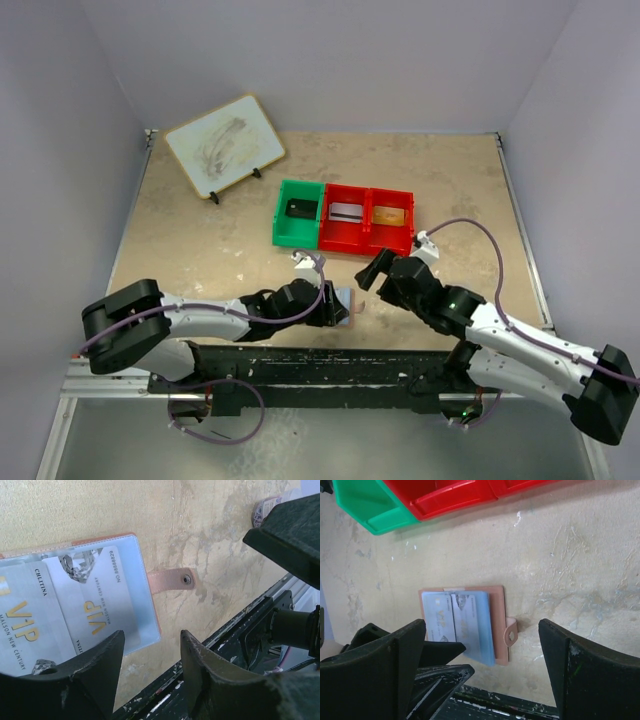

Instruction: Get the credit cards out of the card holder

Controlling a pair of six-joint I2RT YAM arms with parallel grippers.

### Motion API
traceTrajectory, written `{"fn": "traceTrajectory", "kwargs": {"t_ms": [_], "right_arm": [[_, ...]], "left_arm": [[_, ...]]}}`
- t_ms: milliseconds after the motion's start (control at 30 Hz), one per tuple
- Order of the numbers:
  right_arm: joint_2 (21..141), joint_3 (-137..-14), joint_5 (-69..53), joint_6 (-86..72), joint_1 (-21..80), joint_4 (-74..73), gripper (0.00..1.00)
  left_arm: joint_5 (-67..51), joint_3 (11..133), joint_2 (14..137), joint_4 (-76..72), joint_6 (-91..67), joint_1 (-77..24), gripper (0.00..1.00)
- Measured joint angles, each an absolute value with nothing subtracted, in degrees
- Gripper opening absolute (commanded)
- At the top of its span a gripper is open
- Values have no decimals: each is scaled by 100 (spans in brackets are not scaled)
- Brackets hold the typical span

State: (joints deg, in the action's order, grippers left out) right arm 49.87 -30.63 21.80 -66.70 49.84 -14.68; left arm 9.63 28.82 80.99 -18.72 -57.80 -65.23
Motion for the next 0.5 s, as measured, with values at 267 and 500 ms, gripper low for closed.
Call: {"fn": "traceTrajectory", "kwargs": {"t_ms": [267, 500], "right_arm": [[4991, -2853, 1949, -6720, 4980, -1066, 89], [5212, -2718, 1166, -6392, 4980, 91, 72]], "left_arm": [[1118, 2893, 7896, -1590, -5739, -6534, 47], [2235, 2805, 6530, -729, -5817, -6534, 48]]}}
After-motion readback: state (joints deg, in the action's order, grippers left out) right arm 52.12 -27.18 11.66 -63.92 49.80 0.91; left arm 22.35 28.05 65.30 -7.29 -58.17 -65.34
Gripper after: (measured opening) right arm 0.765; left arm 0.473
